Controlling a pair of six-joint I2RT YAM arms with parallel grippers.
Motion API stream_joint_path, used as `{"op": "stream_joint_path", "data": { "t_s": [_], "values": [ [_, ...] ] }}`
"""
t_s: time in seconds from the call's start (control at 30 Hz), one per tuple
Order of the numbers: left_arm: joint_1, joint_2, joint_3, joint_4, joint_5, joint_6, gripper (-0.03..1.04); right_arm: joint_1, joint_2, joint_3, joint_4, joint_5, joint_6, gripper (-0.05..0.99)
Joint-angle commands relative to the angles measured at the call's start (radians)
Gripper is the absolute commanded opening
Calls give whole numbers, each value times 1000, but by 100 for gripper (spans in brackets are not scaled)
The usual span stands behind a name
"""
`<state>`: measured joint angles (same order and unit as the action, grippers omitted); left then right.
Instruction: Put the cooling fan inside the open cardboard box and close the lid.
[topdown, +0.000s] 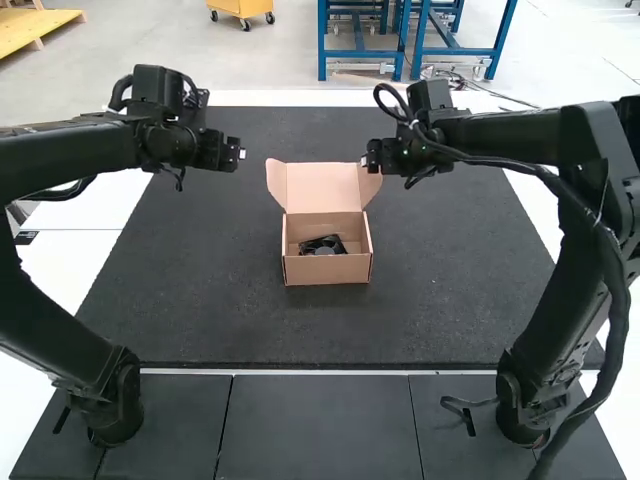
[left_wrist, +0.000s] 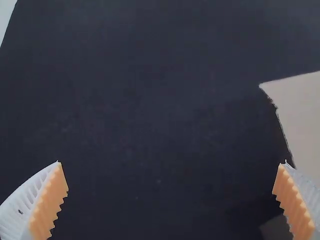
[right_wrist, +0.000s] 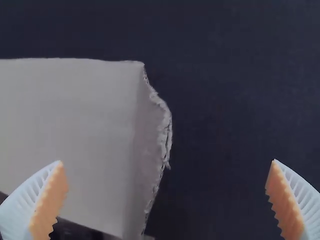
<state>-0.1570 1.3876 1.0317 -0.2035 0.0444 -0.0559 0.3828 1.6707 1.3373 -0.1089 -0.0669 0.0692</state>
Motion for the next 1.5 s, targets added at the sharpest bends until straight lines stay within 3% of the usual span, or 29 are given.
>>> {"op": "stream_joint_path", "data": {
  "t_s": [0.0, 0.1, 0.4, 1.13, 1.47],
  "values": [
    [8, 7, 2, 41, -9, 14, 97, -18, 1, -12, 25, -17, -3, 90],
    [8, 4, -25, 115, -5, 11, 97, -18, 1, -18, 54, -24, 6, 90],
    [-6, 10, -59, 110, -1, 14, 97, -16, 35, -1, 89, -45, 15, 90],
    [-6, 136, -39, 207, -1, 24, 97, -18, 70, 14, 129, -51, 40, 87],
    [-27, 180, -24, 220, -3, 24, 97, -30, 80, 33, 120, -106, 37, 86]
  ]
}}
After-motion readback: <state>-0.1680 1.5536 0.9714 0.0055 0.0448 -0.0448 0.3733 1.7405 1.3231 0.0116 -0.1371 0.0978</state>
